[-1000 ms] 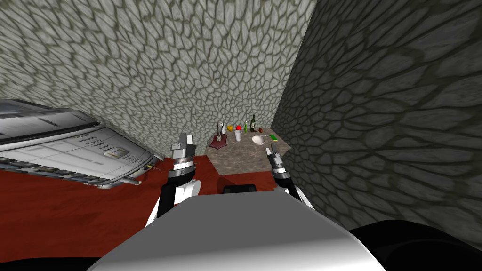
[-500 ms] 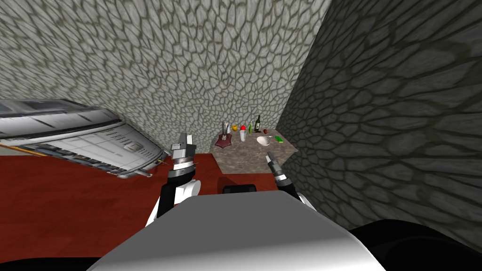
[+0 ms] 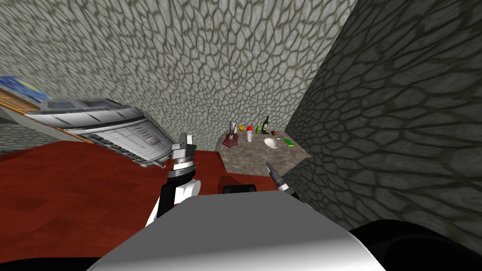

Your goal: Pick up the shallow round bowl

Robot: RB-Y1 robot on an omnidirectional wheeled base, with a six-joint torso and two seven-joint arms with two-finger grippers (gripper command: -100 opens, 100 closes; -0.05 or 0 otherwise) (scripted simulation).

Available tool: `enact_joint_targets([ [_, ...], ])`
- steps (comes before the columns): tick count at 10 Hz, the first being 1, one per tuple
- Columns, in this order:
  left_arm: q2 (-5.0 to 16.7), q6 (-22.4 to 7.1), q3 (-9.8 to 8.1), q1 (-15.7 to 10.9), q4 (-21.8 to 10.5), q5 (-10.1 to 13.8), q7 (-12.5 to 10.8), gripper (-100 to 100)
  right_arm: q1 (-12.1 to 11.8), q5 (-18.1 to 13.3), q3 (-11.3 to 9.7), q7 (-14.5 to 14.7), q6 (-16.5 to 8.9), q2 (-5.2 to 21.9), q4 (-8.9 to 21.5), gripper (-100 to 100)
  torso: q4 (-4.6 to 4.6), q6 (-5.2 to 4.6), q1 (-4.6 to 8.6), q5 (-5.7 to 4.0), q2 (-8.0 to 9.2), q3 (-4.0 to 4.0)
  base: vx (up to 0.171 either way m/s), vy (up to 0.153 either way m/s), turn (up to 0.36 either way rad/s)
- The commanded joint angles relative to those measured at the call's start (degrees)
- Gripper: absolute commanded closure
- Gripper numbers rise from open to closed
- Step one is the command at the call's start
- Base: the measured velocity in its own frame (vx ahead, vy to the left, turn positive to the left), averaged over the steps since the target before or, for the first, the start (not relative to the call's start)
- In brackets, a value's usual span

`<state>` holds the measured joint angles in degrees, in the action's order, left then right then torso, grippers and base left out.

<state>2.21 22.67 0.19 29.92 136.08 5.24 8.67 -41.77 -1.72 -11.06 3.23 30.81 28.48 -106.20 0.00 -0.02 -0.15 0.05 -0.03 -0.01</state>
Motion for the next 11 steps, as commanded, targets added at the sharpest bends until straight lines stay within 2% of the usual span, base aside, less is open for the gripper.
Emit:
enact_joint_targets([
  [1, 0.0, 0.0, 0.0, 0.0, 0.0, 0.0, 0.0, 0, -1.0, -0.6, -1.1, 0.7, 0.0, 2.9, 2.9, -100, 0.0, 0.0, 0.0, 0.0, 0.0, 0.0, 0.013, 0.07, 0.243],
  [2, 0.0, 0.0, 0.01, 0.0, 0.0, 0.0, 0.0, 0, -1.0, -0.6, -1.1, 0.7, 0.0, 3.8, 3.9, -100, -0.01, 0.04, -0.05, 0.0, 0.01, 0.01, 0.019, 0.056, 0.102],
  [3, 0.0, 0.0, 0.0, 0.0, 0.0, 0.0, 0.0, 0, -1.9, -1.1, -2.1, 1.5, 0.3, 6.4, 5.6, -100, 0.0, -0.01, 0.0, 0.0, 0.01, 0.0, 0.027, 0.072, 0.212],
  [4, 0.0, 0.0, 0.0, 0.0, 0.0, 0.0, 0.0, 0, -1.9, -1.1, -2.1, 1.5, 0.3, 6.7, 7.6, -100, 0.0, 0.03, -0.05, 0.0, -0.02, -0.01, 0.022, 0.051, 0.115],
  [5, 0.0, 0.0, 0.0, 0.0, 0.0, 0.0, 0.0, 0, -2.8, -1.6, -3.1, 2.2, 0.5, 9.0, 9.4, -100, 0.0, -0.01, 0.0, 0.0, 0.0, 0.0, 0.021, 0.061, 0.211],
  [6, 0.0, 0.0, 0.0, 0.0, 0.0, 0.0, 0.0, 0, -2.8, -1.6, -3.1, 2.2, 0.5, 9.7, 11.0, -100, 0.0, 0.03, -0.01, 0.0, 0.0, 0.0, 0.02, 0.055, 0.125],
  [7, 0.0, 0.0, 0.0, 0.0, 0.0, 0.0, 0.0, 0, -3.5, -2.0, -4.2, 3.0, 0.8, 12.1, 13.6, -100, -0.01, -0.01, 0.0, 0.0, 0.01, 0.01, 0.027, 0.074, 0.214],
  [8, 0.0, 0.0, 0.0, 0.0, 0.0, 0.0, 0.0, 0, -3.5, -2.0, -4.2, 3.0, 0.8, 12.6, 14.4, -100, 0.0, 0.01, -0.05, 0.02, 0.01, 0.0, 0.033, 0.064, 0.113],
  [9, 0.0, 0.0, 0.0, 0.0, 0.0, 0.0, 0.0, 0, -4.3, -2.5, -5.4, 3.7, 1.1, 15.4, 16.2, -100, 0.0, -0.01, -0.05, 0.0, -0.02, -0.01, 0.039, 0.087, 0.239],
  [10, 0.0, 0.0, 0.0, 0.0, 0.0, 0.0, 0.0, 0, -4.3, -2.5, -5.4, 3.7, 1.1, 15.6, 17.8, -100, 0.0, 0.03, -0.11, 0.02, -0.05, -0.03, 0.033, 0.067, 0.125],
  [11, 0.0, 0.0, 0.0, 0.0, 0.0, 0.0, 0.0, 0, -4.9, -2.9, -6.5, 4.5, 1.3, 18.3, 19.3, -100, 0.0, -0.01, -0.06, 0.02, -0.03, -0.02, 0.035, 0.073, 0.245],
])
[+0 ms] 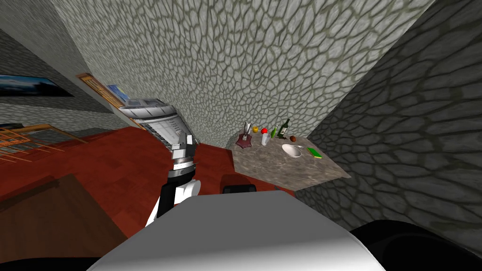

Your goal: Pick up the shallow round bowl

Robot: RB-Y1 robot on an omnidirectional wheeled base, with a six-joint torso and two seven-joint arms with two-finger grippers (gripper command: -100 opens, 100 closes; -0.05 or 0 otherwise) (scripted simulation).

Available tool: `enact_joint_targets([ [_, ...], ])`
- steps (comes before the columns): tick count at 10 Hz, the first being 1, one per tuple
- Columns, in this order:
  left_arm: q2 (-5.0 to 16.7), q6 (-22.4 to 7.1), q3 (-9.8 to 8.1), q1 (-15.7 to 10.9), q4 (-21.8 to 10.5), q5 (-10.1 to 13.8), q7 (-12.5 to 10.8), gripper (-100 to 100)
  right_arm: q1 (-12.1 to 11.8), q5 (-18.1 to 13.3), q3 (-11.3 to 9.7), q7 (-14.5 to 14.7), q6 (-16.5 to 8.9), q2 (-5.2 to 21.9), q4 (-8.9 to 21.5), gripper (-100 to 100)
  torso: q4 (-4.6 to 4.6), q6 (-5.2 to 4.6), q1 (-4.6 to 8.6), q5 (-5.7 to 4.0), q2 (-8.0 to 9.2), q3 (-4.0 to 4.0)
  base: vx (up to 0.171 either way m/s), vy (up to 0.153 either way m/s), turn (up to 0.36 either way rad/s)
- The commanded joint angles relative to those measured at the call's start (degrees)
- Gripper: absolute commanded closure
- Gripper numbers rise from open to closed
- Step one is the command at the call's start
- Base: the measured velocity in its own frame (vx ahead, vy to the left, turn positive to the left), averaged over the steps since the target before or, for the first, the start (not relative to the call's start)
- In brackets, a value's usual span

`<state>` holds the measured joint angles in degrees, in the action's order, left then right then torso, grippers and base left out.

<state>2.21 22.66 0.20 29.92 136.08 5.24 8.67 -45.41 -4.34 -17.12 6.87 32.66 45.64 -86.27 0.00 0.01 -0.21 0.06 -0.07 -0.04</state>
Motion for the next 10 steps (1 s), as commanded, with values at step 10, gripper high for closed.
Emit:
enact_joint_targets([
  [10, 0.0, 0.0, -0.01, 0.0, 0.0, 0.0, 0.0, 0, -3.4, -1.9, -5.0, 3.8, 0.4, 12.2, 14.6, -100, -0.01, -0.06, 0.07, -0.01, 0.03, 0.02, 0.037, 0.055, 0.14],
])
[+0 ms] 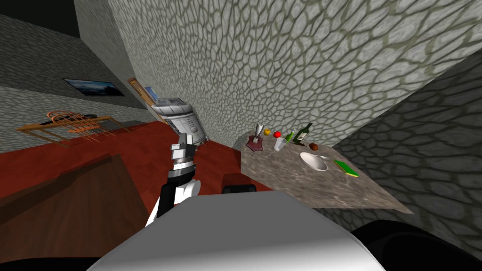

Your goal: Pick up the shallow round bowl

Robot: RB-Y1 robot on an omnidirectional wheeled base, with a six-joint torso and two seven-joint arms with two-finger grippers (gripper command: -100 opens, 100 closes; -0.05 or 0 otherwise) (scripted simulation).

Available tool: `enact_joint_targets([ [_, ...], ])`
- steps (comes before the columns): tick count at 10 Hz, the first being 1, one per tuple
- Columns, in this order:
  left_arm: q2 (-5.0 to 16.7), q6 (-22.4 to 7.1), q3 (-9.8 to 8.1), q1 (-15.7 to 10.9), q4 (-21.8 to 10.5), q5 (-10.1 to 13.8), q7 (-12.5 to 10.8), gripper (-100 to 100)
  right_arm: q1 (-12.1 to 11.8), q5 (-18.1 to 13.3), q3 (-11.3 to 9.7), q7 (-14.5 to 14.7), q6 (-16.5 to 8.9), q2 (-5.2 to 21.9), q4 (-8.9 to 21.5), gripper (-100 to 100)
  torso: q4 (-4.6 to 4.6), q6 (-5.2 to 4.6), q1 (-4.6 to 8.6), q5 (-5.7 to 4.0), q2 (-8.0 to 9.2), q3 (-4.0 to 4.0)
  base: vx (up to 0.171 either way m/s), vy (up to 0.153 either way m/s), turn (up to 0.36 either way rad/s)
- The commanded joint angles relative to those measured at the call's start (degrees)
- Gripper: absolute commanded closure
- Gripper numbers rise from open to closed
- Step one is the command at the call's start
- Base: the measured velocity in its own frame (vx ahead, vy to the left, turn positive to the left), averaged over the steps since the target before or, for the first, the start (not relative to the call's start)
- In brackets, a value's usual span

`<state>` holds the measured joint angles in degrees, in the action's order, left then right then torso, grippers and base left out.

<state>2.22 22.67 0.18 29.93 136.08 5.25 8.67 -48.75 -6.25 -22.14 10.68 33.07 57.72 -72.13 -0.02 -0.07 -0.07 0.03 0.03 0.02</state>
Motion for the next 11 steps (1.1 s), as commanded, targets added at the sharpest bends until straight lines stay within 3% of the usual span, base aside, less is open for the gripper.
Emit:
enact_joint_targets([
  [1, 0.0, 0.0, 0.0, 0.0, 0.0, 0.0, 0.0, 0, -0.5, -0.3, -1.1, 0.7, 0.1, 2.6, 2.9, -100, 0.0, 0.0, 0.0, 0.0, 0.0, 0.0, 0.026, 0.045, 0.185],
  [4, 0.0, 0.0, 0.0, 0.0, 0.0, 0.0, 0.0, 0, -1.2, -0.9, -3.2, 2.1, 0.3, 6.8, 9.8, -100, 0.04, 0.0, -0.16, 0.04, -0.16, -0.09, 0.062, 0.074, 0.206],
  [5, 0.0, 0.0, 0.01, 0.0, 0.0, 0.0, 0.0, 0, -1.2, -0.9, -3.2, 2.1, 0.3, 7.5, 10.0, -100, 0.03, 0.04, -0.17, 0.05, -0.13, -0.07, 0.033, 0.044, 0.097],
  [6, 0.0, 0.0, 0.0, 0.0, 0.0, 0.0, 0.0, 0, -1.4, -1.1, -4.3, 2.8, 0.4, 9.9, 12.4, -100, 0.01, 0.01, -0.11, 0.03, -0.07, -0.04, 0.043, 0.05, 0.152],
  [7, 0.0, 0.0, 0.0, 0.0, 0.0, 0.0, 0.0, 0, -1.4, -1.1, -4.3, 2.8, 0.4, 9.9, 13.0, -100, 0.02, 0.05, -0.1, 0.03, -0.1, -0.05, 0.04, 0.041, 0.112],
  [8, 0.0, 0.0, 0.0, 0.0, 0.0, 0.0, 0.0, 0, -1.5, -1.3, -5.2, 3.4, 0.4, 12.2, 15.8, -100, 0.01, -0.01, -0.1, 0.03, -0.07, -0.04, 0.047, 0.047, 0.156],
  [9, 0.0, 0.0, 0.0, 0.0, 0.0, 0.0, 0.0, 0, -1.5, -1.3, -5.2, 3.4, 0.4, 12.2, 15.9, -100, 0.02, 0.04, -0.11, 0.05, -0.1, -0.05, 0.038, 0.035, 0.11],
  [11, 0.0, 0.0, 0.0, 0.0, 0.0, 0.0, 0.0, 0, -1.6, -1.6, -7.1, 4.5, 0.4, 16.2, 20.1, -100, 0.01, 0.02, -0.09, 0.02, -0.06, -0.03, 0.053, 0.058, 0.183],
])
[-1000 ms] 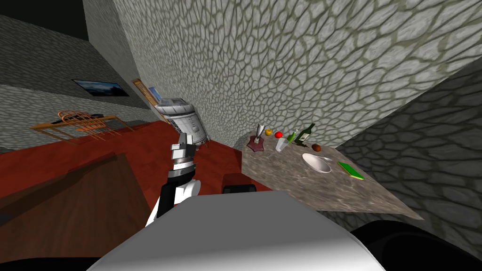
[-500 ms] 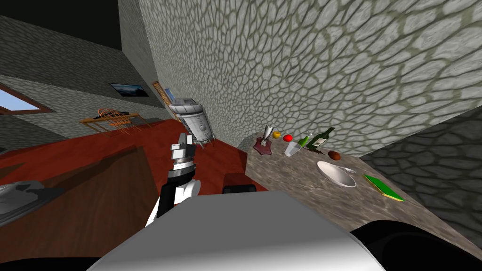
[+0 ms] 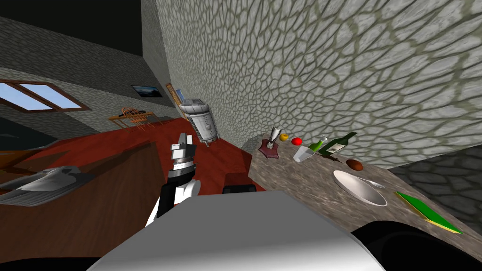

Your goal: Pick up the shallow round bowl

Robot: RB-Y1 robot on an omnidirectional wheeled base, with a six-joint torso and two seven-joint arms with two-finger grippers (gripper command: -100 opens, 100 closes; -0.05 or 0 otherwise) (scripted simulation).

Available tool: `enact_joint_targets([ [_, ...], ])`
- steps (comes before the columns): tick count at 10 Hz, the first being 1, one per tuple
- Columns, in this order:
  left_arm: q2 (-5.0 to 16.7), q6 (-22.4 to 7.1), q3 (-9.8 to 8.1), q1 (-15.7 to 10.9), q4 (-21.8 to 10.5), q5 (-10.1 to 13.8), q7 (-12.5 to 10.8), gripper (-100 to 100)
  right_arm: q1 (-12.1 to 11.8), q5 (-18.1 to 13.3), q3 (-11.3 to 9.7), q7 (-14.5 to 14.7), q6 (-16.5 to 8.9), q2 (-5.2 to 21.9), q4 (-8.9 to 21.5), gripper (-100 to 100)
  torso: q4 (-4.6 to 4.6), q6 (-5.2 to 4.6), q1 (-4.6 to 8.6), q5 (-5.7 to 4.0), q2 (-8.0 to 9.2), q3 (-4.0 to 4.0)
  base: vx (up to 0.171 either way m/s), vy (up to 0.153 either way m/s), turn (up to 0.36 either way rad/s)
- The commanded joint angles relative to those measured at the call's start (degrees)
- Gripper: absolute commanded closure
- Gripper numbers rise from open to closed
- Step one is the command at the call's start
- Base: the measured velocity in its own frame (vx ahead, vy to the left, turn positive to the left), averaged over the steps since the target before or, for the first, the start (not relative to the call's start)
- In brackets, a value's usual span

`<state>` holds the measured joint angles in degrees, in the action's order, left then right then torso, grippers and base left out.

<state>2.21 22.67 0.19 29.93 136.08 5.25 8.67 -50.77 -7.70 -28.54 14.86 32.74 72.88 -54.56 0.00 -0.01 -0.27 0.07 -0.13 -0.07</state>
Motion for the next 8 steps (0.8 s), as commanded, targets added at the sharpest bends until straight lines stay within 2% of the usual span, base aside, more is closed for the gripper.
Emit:
enact_joint_targets([
  [1, 0.0, 0.0, 0.0, 0.0, 0.0, 0.0, 0.0, 0, 0.4, -0.2, -0.7, 0.3, 0.8, 1.4, 2.9, -100, 0.0, 0.0, 0.0, 0.0, 0.0, 0.0, 0.061, 0.056, 0.092],
  [2, 0.0, 0.0, -0.01, 0.0, 0.0, 0.0, 0.0, 0, 0.4, -0.2, -0.7, 0.3, 0.8, 1.4, 3.5, -100, 0.0, -0.06, 0.03, 0.01, 0.02, 0.0, 0.025, 0.017, -0.018],
  [3, 0.0, 0.0, -0.01, 0.0, 0.0, 0.0, 0.0, 0, 0.5, -0.3, -1.6, 0.8, 0.8, 3.5, 4.9, -100, -0.03, -0.09, 0.14, -0.04, 0.14, 0.08, 0.031, 0.025, 0.121],
  [5, 0.0, 0.0, -0.01, 0.0, 0.0, 0.0, 0.0, 0, 0.5, -0.3, -1.6, 0.8, 0.8, 3.5, 5.9, -100, -0.03, -0.07, 0.16, -0.04, 0.15, 0.08, 0.023, 0.014, 0.043],
  [6, 0.0, 0.0, -0.01, 0.0, 0.0, 0.0, 0.0, 0, 0.7, -0.4, -2.4, 1.3, 0.7, 5.5, 8.1, -100, -0.05, -0.09, 0.2, -0.06, 0.22, 0.12, 0.034, 0.023, 0.112],
  [7, 0.0, 0.0, -0.01, 0.0, 0.0, 0.0, 0.0, 0, 0.7, -0.4, -2.4, 1.3, 0.7, 5.5, 8.1, -100, -0.03, -0.03, 0.16, -0.03, 0.16, 0.09, 0.033, 0.022, 0.079],
  [8, 0.0, 0.0, -0.01, 0.0, 0.0, 0.0, 0.0, 0, 0.9, -0.4, -3.1, 1.7, 0.7, 7.3, 9.6, -100, -0.03, -0.07, 0.16, -0.05, 0.15, 0.08, 0.041, 0.038, 0.114],
])
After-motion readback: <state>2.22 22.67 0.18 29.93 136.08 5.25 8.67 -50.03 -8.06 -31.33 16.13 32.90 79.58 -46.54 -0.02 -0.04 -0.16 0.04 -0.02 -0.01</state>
